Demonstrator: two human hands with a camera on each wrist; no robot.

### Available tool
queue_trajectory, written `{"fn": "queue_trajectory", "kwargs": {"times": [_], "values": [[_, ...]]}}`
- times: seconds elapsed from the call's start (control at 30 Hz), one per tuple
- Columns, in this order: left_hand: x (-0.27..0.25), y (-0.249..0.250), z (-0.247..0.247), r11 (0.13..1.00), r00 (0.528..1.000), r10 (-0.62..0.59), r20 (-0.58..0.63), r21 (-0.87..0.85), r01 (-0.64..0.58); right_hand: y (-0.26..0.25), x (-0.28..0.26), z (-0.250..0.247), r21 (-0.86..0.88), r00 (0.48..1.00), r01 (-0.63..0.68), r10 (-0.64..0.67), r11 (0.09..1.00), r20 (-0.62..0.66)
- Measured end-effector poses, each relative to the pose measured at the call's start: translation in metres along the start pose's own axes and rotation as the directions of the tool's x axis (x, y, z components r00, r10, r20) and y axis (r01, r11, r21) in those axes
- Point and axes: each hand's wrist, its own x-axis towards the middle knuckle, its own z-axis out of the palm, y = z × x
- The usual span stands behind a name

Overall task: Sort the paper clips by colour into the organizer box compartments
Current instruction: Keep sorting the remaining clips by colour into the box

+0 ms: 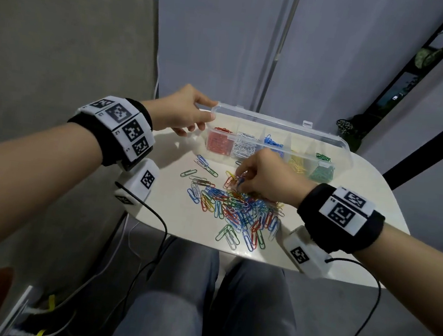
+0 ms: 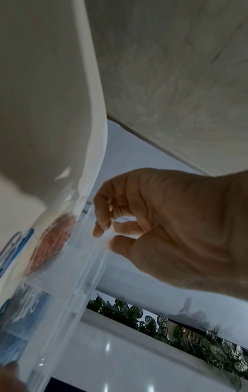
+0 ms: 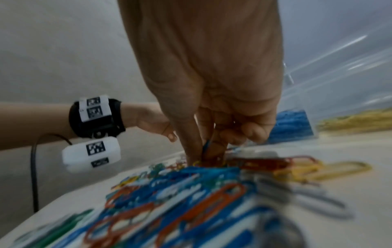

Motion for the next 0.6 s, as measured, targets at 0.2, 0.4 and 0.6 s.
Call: {"fn": "queue_trajectory", "kwargs": {"times": [0.2,0.4,0.6], "values": [[0.0,0.0,-0.001,1.0,1.0,0.009,0.003,0.006,-0.009,0.0,-0.001,-0.009,0.055,0.999,-0.015,0.017,0.998,-0.034],[0.001,-0.002,-0.001,1.0,1.0,0.017,0.006,0.001,-0.017,0.0,-0.014,-0.037,0.386,0.992,-0.061,0.1,0.921,-0.08],[0.001,-0.002,-0.001,1.0,1.0,0.016,0.004,-0.005,-0.016,0.002,-0.012,-0.069,0.462,0.948,0.003,0.144,0.887,-0.282]]}}
